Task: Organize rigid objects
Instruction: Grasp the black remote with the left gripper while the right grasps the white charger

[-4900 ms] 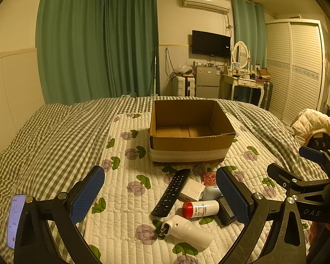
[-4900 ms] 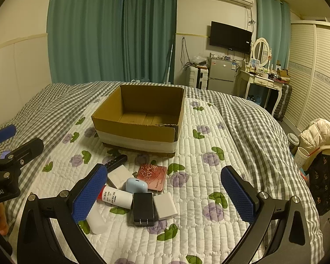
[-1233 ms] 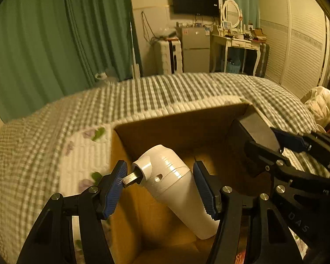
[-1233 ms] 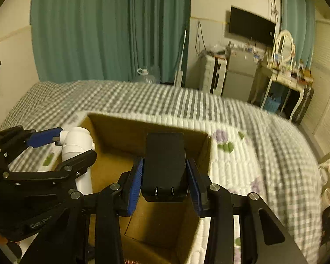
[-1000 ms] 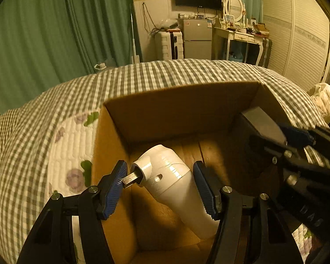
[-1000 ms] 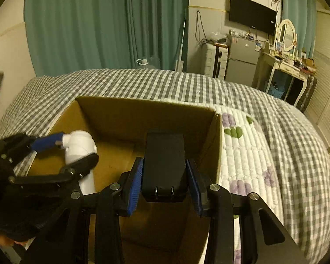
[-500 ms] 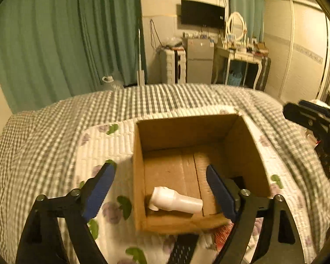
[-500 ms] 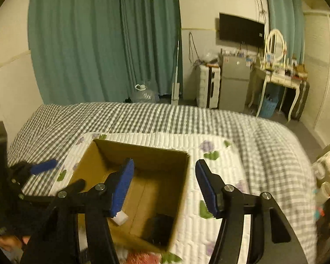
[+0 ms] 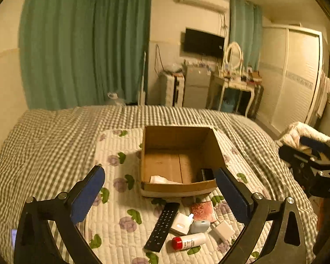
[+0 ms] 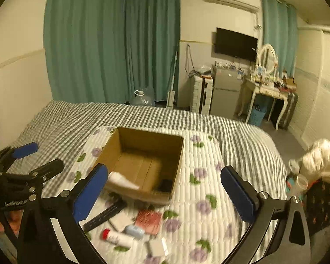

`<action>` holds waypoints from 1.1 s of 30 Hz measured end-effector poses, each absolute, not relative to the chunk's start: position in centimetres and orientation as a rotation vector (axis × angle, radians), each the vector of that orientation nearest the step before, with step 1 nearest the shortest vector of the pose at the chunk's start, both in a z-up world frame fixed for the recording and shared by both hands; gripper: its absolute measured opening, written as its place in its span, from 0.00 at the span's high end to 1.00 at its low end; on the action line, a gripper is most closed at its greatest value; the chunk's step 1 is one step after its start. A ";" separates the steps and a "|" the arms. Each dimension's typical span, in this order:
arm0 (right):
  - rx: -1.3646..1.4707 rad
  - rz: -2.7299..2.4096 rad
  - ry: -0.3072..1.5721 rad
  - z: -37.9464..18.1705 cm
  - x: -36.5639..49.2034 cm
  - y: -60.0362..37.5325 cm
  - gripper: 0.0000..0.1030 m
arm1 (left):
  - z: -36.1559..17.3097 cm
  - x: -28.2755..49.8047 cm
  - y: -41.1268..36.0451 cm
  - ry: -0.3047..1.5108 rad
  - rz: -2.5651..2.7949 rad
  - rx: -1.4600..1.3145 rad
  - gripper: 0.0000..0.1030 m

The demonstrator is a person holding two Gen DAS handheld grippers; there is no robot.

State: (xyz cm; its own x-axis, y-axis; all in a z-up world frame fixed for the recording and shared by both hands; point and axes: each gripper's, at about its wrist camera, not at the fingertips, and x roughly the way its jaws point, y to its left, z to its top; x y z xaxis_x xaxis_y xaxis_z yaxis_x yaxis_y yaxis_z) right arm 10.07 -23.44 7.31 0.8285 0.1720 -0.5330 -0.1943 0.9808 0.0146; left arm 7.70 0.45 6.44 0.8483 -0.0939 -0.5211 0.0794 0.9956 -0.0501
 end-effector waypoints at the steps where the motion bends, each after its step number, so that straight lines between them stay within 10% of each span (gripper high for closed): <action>1: -0.017 0.194 0.576 6.9 9.1 -23.6 0.00 | 6.1 7.1 0.6 0.552 -0.092 -0.027 0.00; 24: -0.120 0.148 0.964 -16.2 11.3 -22.5 0.03 | -14.0 7.5 0.9 0.863 -0.069 0.135 0.00; 33: -0.168 0.151 1.014 -19.1 12.4 -21.4 0.57 | -14.8 9.5 -1.0 0.852 -0.057 0.227 0.00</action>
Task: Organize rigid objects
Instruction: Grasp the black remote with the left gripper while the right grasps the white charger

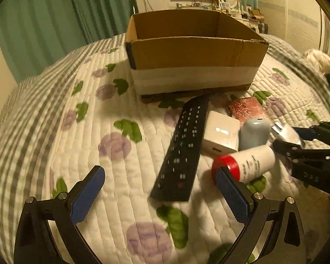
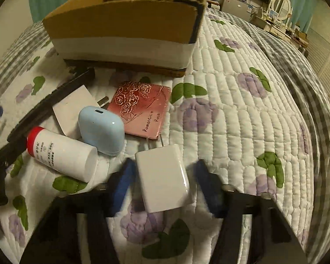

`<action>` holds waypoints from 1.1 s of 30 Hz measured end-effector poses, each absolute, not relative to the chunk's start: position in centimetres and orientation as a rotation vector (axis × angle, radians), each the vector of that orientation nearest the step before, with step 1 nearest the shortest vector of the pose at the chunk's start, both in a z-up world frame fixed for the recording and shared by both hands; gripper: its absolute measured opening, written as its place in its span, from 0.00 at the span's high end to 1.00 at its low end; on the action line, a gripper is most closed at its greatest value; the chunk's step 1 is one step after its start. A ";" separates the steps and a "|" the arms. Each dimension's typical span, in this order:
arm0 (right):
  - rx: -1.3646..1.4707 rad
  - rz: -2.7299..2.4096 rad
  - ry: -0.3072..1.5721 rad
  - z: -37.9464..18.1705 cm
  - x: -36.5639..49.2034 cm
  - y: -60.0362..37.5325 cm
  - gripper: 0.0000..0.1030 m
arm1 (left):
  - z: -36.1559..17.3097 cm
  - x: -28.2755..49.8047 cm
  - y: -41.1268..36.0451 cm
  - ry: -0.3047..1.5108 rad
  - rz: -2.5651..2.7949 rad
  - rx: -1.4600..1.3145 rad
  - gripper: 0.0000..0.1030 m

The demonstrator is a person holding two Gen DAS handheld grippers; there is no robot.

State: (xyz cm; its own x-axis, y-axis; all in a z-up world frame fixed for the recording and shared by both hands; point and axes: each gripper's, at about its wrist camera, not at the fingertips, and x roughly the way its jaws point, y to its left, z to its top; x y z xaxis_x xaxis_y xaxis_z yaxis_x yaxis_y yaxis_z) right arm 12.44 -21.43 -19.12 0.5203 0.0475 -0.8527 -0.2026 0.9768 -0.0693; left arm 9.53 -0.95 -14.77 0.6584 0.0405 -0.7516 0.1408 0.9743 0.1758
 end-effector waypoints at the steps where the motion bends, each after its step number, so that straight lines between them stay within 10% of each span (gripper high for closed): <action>1: -0.171 0.149 1.013 -19.1 12.4 -21.3 0.57 | -14.8 9.8 -1.2 0.845 -0.052 0.243 0.00; 8: -0.124 0.138 1.015 -18.4 12.4 -21.7 0.58 | -15.2 12.5 -1.1 0.867 -0.084 0.208 0.08; 19: -0.119 0.117 1.013 -18.3 12.5 -21.6 0.59 | -16.0 14.6 -1.9 0.962 -0.183 0.278 0.58; 33: -0.098 0.201 0.933 -14.1 10.5 -21.1 0.60 | -13.0 9.0 -1.1 0.939 -0.194 0.060 0.63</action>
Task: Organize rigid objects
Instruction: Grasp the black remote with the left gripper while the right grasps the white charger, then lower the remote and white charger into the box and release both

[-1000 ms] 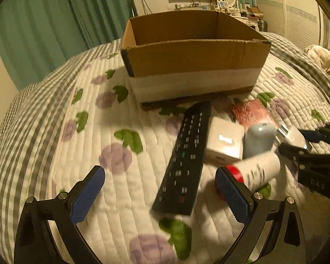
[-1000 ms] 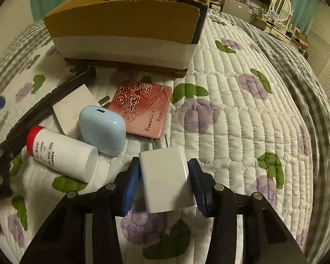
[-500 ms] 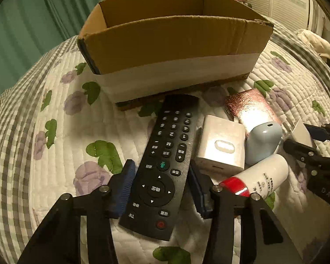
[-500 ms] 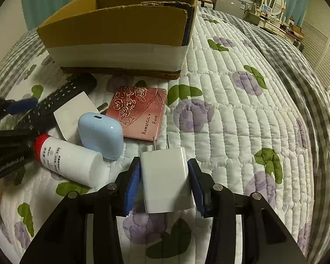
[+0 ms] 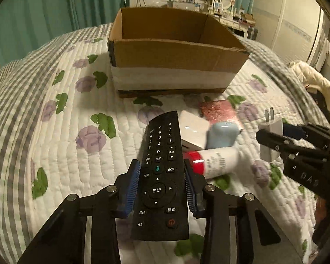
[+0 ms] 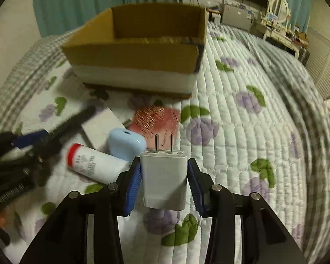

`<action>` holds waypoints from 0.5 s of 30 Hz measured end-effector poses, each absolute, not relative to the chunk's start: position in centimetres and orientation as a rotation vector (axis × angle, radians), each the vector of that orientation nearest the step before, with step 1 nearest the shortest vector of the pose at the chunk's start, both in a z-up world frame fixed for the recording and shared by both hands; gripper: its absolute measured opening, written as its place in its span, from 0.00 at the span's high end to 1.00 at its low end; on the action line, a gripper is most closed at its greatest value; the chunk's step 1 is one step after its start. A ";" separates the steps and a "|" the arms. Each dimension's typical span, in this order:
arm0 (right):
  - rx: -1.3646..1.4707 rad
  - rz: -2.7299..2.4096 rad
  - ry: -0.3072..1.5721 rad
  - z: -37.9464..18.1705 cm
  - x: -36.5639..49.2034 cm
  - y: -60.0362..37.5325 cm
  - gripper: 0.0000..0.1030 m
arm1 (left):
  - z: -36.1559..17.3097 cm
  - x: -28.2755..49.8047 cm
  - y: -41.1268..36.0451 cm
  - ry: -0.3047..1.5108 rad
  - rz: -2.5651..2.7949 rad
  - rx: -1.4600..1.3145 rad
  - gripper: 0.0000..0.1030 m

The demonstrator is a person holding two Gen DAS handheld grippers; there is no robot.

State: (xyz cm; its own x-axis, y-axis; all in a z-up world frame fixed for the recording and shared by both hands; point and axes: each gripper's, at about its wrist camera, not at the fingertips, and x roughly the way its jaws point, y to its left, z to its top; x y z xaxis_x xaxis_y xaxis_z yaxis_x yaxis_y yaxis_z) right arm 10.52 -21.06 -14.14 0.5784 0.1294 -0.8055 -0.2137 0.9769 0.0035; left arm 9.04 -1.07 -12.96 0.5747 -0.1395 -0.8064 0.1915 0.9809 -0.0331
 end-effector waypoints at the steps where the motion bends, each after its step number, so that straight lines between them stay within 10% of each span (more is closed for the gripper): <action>1: -0.098 0.206 0.922 -13.5 10.3 -21.1 0.60 | -12.7 8.6 -1.1 0.936 -0.193 0.053 0.63; 5: -0.067 0.213 0.891 -11.2 9.7 -21.8 0.60 | -11.2 8.1 -1.2 0.920 -0.186 0.027 0.65; 7: -0.062 0.214 0.883 -10.5 9.5 -22.0 0.60 | -10.3 8.0 -1.4 0.903 -0.191 0.037 0.82; 15: -0.052 0.225 0.840 -8.1 9.8 -21.9 0.60 | -7.8 9.0 -2.0 0.875 -0.235 0.043 0.83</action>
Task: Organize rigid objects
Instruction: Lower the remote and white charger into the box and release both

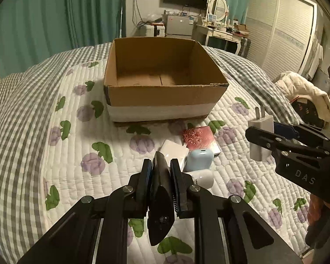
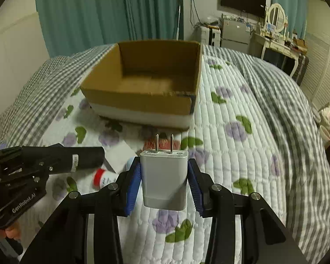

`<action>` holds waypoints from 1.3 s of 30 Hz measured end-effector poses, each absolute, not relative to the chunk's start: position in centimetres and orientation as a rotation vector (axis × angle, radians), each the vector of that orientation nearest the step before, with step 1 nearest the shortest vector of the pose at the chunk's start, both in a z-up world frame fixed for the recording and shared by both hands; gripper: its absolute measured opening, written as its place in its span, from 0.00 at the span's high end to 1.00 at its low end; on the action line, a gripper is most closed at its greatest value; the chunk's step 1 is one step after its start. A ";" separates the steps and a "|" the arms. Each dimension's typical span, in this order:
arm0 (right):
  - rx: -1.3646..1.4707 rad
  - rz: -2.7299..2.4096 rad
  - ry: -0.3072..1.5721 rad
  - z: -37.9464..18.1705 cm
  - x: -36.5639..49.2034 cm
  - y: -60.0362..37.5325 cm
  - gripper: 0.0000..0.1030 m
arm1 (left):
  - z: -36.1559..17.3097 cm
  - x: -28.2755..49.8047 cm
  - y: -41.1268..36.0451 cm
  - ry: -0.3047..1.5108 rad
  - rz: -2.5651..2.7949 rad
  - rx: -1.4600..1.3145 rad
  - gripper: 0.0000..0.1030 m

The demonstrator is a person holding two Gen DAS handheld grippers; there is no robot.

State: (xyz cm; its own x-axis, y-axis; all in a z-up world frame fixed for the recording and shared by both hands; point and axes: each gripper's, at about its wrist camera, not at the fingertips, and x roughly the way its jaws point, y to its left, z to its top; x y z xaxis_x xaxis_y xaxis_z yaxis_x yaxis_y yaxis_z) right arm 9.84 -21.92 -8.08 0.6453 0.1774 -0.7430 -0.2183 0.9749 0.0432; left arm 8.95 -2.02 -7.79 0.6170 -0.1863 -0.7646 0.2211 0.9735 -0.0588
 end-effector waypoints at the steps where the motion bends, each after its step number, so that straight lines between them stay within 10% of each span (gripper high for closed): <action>1: -0.057 0.226 0.836 -7.9 10.0 -21.8 0.60 | -7.8 9.1 -2.0 0.880 -0.240 0.037 0.84; 22: -0.124 0.336 0.579 6.4 20.0 -18.3 0.61 | 7.7 20.9 -3.5 0.633 -0.205 0.105 0.84; 39: -0.140 0.331 0.706 -3.3 29.9 -17.7 0.61 | -2.6 30.6 -2.6 0.814 -0.114 0.051 0.84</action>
